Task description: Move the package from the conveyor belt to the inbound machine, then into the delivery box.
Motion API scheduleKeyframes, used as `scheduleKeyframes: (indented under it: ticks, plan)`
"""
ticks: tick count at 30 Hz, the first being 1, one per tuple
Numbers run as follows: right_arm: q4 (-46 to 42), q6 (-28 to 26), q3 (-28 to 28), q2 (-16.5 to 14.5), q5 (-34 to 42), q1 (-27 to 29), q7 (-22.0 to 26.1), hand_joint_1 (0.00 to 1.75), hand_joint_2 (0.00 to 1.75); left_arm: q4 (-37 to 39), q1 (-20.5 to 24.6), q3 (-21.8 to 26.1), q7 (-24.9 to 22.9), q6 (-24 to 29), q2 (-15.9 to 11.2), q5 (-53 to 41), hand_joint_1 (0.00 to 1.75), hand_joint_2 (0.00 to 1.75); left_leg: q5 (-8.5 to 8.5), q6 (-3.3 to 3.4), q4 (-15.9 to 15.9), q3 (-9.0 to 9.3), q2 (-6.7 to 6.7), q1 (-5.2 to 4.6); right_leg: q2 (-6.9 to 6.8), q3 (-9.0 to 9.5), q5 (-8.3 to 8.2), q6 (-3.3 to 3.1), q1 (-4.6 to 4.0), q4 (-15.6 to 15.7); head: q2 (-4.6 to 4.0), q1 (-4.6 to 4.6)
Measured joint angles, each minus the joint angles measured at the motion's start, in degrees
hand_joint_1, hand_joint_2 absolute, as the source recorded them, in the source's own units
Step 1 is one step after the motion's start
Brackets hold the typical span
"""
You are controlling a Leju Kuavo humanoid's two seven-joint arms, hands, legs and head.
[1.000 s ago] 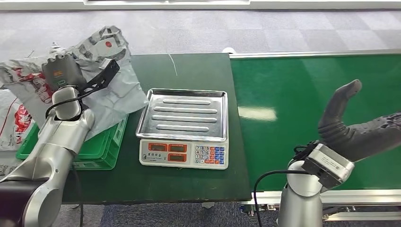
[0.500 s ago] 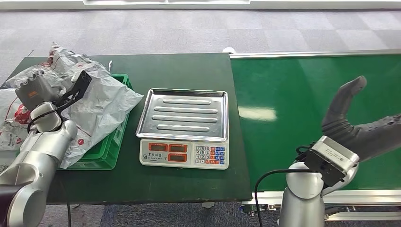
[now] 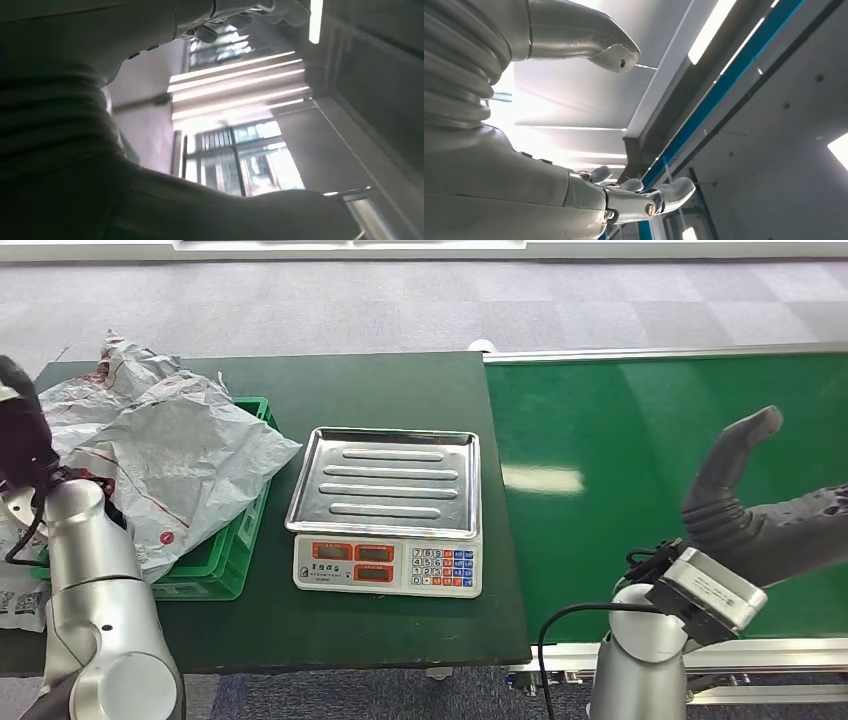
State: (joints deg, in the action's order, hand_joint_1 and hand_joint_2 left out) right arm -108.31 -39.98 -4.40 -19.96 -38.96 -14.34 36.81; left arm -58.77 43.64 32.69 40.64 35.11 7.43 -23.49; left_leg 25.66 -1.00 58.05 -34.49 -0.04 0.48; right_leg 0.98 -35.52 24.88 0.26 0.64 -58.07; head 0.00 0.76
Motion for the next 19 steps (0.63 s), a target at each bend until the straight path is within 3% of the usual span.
scheduleKeyframes:
  ticks: [2, 5, 8, 11, 15, 19]
  plan:
    - [0.0, 0.0, -0.1, 0.0, 0.8, 0.0, 0.9, 0.00, 1.75, -7.3, -3.7, -5.3, -0.9, -6.3, 1.8, 12.6, 0.00, 1.75, -0.01, 0.00, 0.0, -0.05, -0.13, 0.01, -0.11, 0.02, 0.02, 0.02, -0.01, 0.0, 0.00, 0.01]
    - [0.0, 0.0, 0.1, 0.0, 0.8, 0.0, 0.6, 0.00, 1.75, -17.3, -9.2, -15.0, -3.4, -12.3, 4.1, 15.3, 0.00, 1.75, 0.01, 0.04, 0.0, -0.13, -0.32, 0.00, -0.29, 0.06, 0.06, 0.09, 0.04, 0.0, 0.00, -0.02]
    - [0.0, 0.0, 0.8, 0.0, 1.1, 0.0, -0.2, 0.00, 1.75, -24.2, -13.0, -22.6, -4.5, -13.6, 5.4, 14.0, 0.00, 1.75, 0.07, 0.13, 0.0, -0.12, -0.27, -0.08, -0.27, 0.05, 0.07, 0.13, 0.15, 0.0, 0.00, -0.02]
    - [0.4, 0.0, 2.8, 0.0, 8.5, 0.1, 1.0, 0.00, 1.75, -28.3, -15.7, -28.1, -4.0, -13.8, 6.0, 13.7, 0.00, 1.75, 0.09, 0.16, 0.0, -0.10, -0.25, -0.13, -0.26, 0.05, 0.09, 0.15, 0.16, 0.0, 0.00, 0.00]
    - [1.8, 0.1, 8.8, 0.1, 20.8, 0.5, 2.9, 0.00, 1.75, -30.7, -19.6, -36.9, -4.6, -15.4, 7.1, 12.6, 0.00, 1.75, 0.09, 0.17, 0.0, -0.12, -0.31, -0.13, -0.39, 0.06, 0.14, 0.18, 0.15, 0.0, 0.00, -0.01]
    - [2.4, 0.1, 12.7, 0.4, 22.8, 1.0, 3.2, 0.00, 1.75, -31.2, -21.7, -42.2, -4.6, -15.5, 7.7, 12.1, 0.00, 1.75, 0.09, 0.17, 0.0, -0.11, -0.29, -0.13, -0.35, 0.04, 0.13, 0.18, 0.14, 0.0, 0.00, 0.00]
